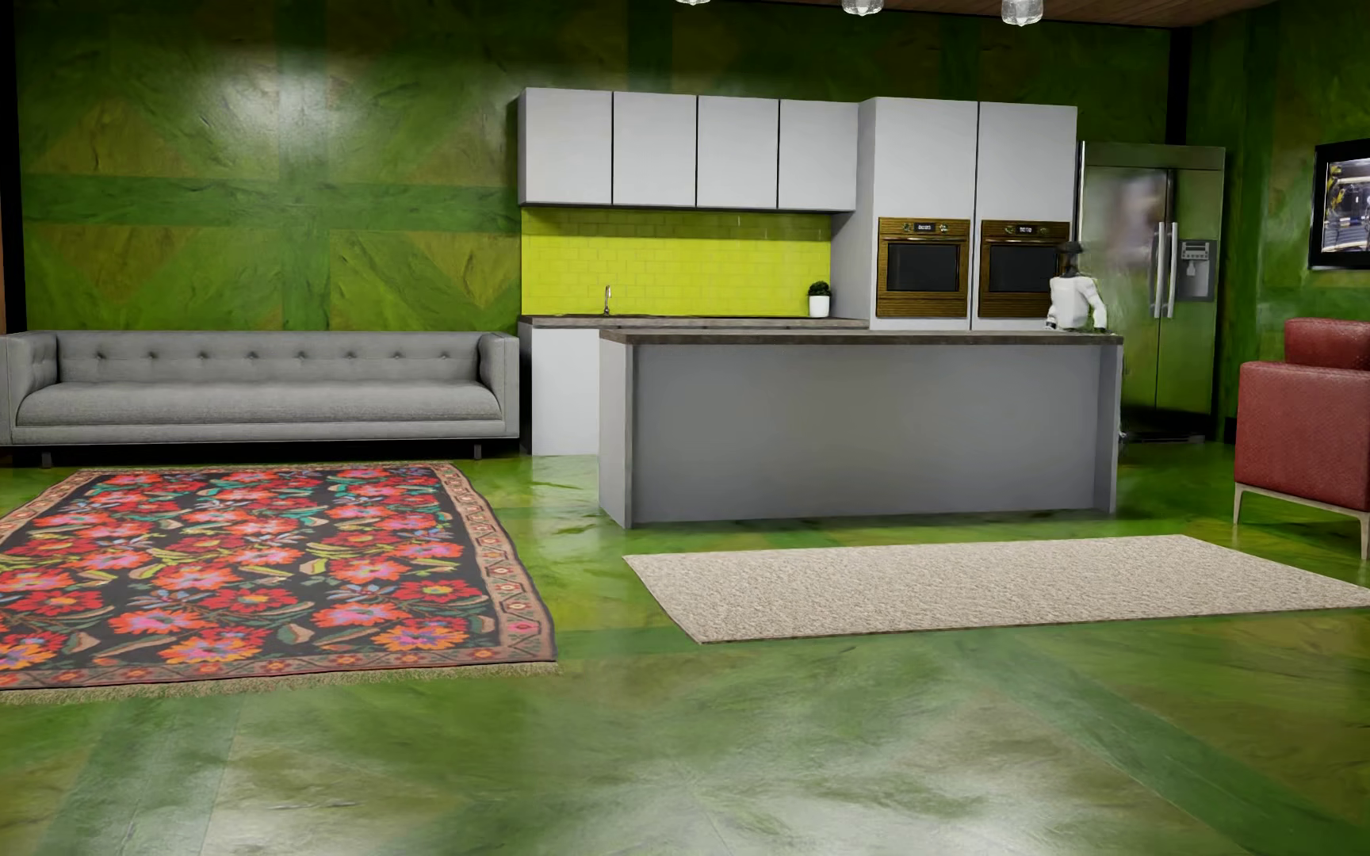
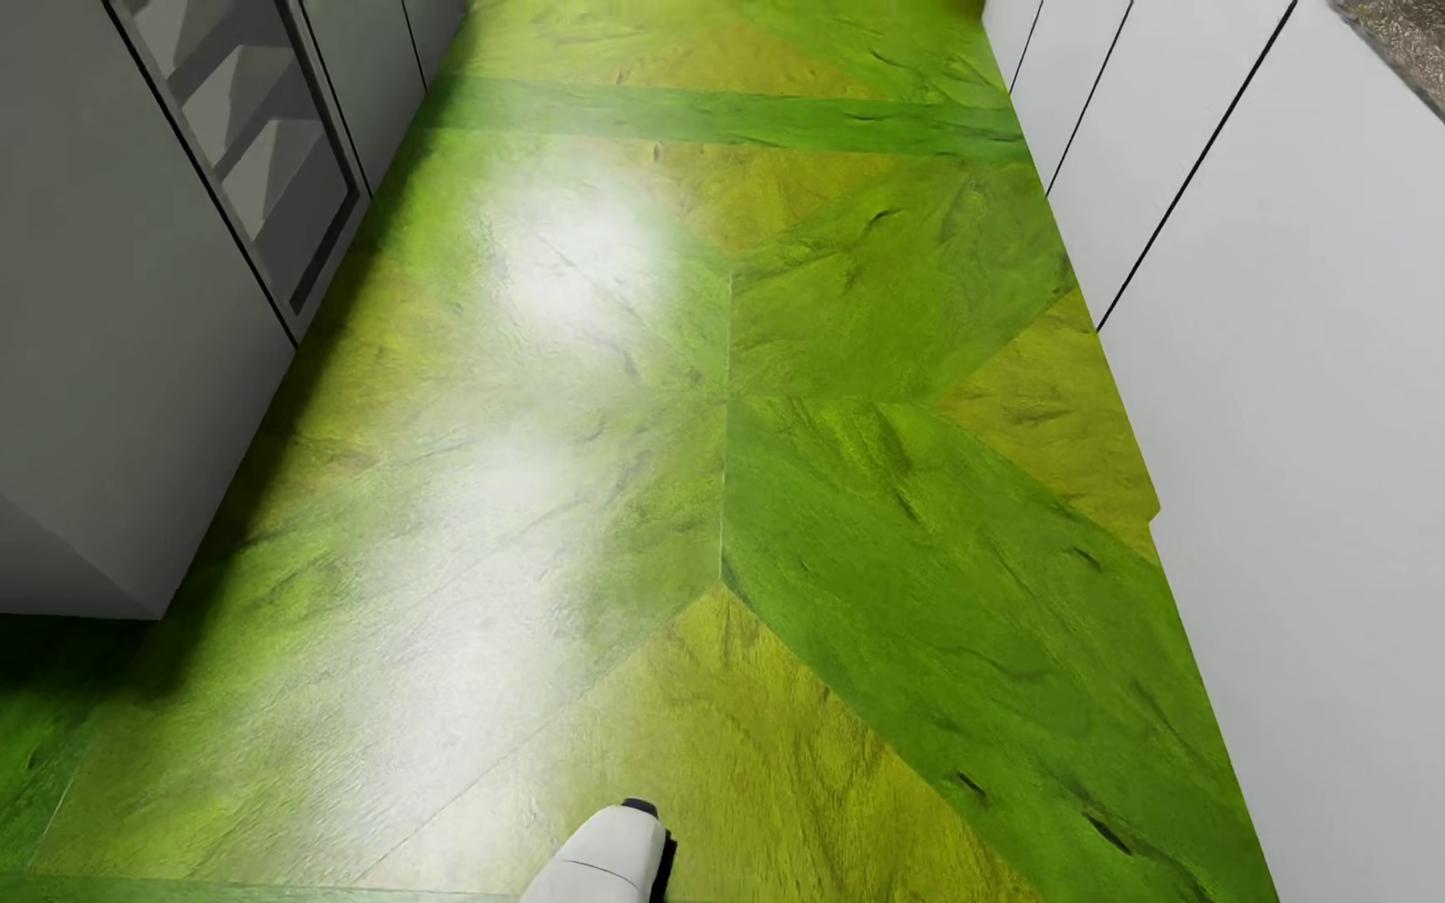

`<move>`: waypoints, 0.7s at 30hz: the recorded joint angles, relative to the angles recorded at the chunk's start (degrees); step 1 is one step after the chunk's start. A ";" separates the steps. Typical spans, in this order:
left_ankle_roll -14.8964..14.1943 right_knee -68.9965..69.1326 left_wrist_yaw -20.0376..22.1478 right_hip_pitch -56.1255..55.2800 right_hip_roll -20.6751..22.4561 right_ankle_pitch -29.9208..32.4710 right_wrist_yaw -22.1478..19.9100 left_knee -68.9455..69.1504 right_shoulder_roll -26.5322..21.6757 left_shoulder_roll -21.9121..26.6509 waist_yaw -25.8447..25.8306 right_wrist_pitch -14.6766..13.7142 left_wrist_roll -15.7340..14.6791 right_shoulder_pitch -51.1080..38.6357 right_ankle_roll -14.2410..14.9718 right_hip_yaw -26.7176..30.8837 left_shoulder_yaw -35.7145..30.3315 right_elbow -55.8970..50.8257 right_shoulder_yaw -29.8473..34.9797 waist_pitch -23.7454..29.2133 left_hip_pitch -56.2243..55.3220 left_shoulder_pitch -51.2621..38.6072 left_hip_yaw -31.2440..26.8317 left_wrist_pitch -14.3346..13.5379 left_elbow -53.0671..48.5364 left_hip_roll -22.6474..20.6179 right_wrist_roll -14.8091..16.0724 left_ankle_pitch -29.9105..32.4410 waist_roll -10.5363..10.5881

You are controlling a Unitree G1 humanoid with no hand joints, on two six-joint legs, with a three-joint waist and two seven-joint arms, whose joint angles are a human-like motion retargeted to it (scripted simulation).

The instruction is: Circle the counter

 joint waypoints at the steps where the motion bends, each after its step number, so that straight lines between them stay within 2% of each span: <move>1: 0.00 9.99 0.00 -4.37 -0.12 8.47 0.00 0.67 0.14 -0.26 -1.44 0.00 0.00 1.04 0.00 0.00 0.01 2.35 0.66 -0.03 2.76 -0.47 0.00 0.00 -0.05 -1.06 0.00 -2.22 0.62; 2: 0.00 21.95 0.00 -10.29 -0.24 12.84 0.00 0.17 -0.07 -0.50 -3.11 0.00 0.00 1.92 0.00 0.00 0.28 3.78 1.20 0.39 6.35 -0.90 0.00 0.00 -1.24 -2.18 0.00 -4.12 1.15; 4: 0.00 38.53 0.00 -22.42 0.09 11.38 0.00 -3.19 -0.29 -0.69 -8.49 0.00 0.00 4.60 0.00 0.00 0.53 4.07 -0.11 1.53 15.33 -2.06 0.00 0.00 -5.03 -3.95 0.00 -6.88 2.45; 5: 0.00 39.12 0.00 -28.50 0.91 10.70 0.00 -6.40 -0.26 -0.62 -11.53 0.00 0.00 5.67 0.00 0.00 0.81 4.13 -0.48 1.78 20.28 -2.91 0.00 0.00 -7.06 -3.90 0.00 -7.23 3.52; 6: 0.00 34.44 0.00 -33.77 1.66 11.61 0.00 -10.37 -0.54 -0.45 -14.52 0.00 0.00 6.03 0.00 0.00 1.83 4.68 0.48 2.33 25.55 -3.62 0.00 0.00 -9.24 -3.87 0.00 -6.76 4.44; 8: 0.00 15.39 0.00 -41.29 2.31 18.08 0.00 -17.58 -1.03 0.25 -20.16 0.00 0.00 7.91 0.00 0.00 3.45 4.38 -0.05 2.38 36.04 -4.05 0.00 0.00 -13.70 -3.33 0.00 -6.94 5.66; 9: 0.00 4.79 0.00 -43.74 1.90 17.96 0.00 -20.35 -1.24 0.85 -22.84 0.00 0.00 8.59 0.00 0.00 3.12 3.99 -0.26 2.11 40.58 -4.88 0.00 0.00 -15.66 -2.99 0.00 -8.02 6.07; 10: 0.00 -3.61 0.00 -46.10 1.52 11.60 0.00 -21.98 -1.30 1.47 -24.53 0.00 0.00 8.93 0.00 0.00 3.58 3.70 -0.53 1.56 44.25 -5.81 0.00 0.00 -17.43 -2.86 0.00 -9.45 6.12; 11: 0.00 -8.40 0.00 -47.90 1.05 1.47 0.00 -22.63 -1.48 1.98 -25.91 0.00 0.00 9.35 0.00 0.00 3.70 3.37 -0.59 1.23 47.58 -6.86 0.00 0.00 -18.49 -2.56 0.00 -10.84 6.24; 12: 0.00 -8.67 0.00 -49.00 0.17 -4.16 0.00 -22.36 -1.59 2.22 -27.36 0.00 0.00 9.58 0.00 0.00 3.82 3.26 -0.70 1.14 49.93 -7.95 0.00 0.00 -18.82 -1.98 0.00 -11.46 6.66; 13: 0.00 -7.30 0.00 -50.18 -0.26 0.26 0.00 -21.16 -1.49 2.06 -28.80 0.00 0.00 9.75 0.00 0.00 4.52 3.54 -1.00 1.15 51.52 -8.55 0.00 0.00 -18.46 -1.53 0.00 -10.65 6.90; 14: 0.00 -5.19 0.00 -52.23 0.59 10.59 0.00 -18.51 -1.37 1.72 -30.25 0.00 0.00 10.01 0.00 0.00 5.45 4.04 -0.70 1.08 52.86 -8.04 0.00 0.00 -17.48 -0.36 0.00 -7.67 7.31; 15: 0.00 -0.50 0.00 -53.49 1.65 18.89 0.00 -13.62 -1.07 0.98 -30.35 0.00 0.00 9.89 0.00 0.00 6.33 4.95 -0.67 0.43 51.73 -7.41 0.00 0.00 -16.05 1.28 0.00 -1.01 8.45; 16: 0.00 3.08 0.00 -52.53 3.89 21.50 0.00 -5.73 -0.89 0.23 -28.62 0.00 0.00 9.70 0.00 0.00 6.19 6.26 -0.02 -0.17 49.48 -6.49 0.00 0.00 -13.88 2.73 0.00 7.80 9.57; 17: 0.00 4.85 0.00 -50.01 6.19 20.52 0.00 4.90 -0.64 0.21 -26.37 0.00 0.00 9.06 0.00 0.00 5.11 7.04 0.70 -0.69 44.81 -5.40 0.00 0.00 -12.19 3.35 0.00 14.35 9.64; 18: 0.00 4.85 0.00 -46.46 8.49 17.90 0.00 15.91 -0.10 0.26 -24.25 0.00 0.00 8.44 0.00 0.00 4.41 7.50 -0.77 -1.06 38.42 -4.24 0.00 0.00 -11.76 4.53 0.00 14.30 9.86; 19: 0.00 3.02 0.00 -40.89 9.73 13.80 0.00 23.55 0.29 0.13 -21.77 0.00 0.00 7.73 0.00 0.00 4.45 7.56 -2.93 -0.80 32.80 -3.08 0.00 0.00 -11.65 4.95 0.00 8.18 9.69; 20: 0.00 0.09 0.00 -34.19 9.66 9.38 0.00 26.12 -0.02 0.17 -18.78 0.00 0.00 6.57 0.00 0.00 3.58 6.89 -3.09 -0.23 27.78 -2.55 0.00 0.00 -10.79 3.91 0.00 1.76 8.44; 21: 0.00 -2.67 0.00 -28.62 9.12 5.00 0.00 24.75 -0.47 0.22 -15.20 0.00 0.00 5.29 0.00 0.00 3.38 5.88 -3.19 -0.31 22.39 -1.77 0.00 0.00 -10.15 3.11 0.00 -1.67 6.93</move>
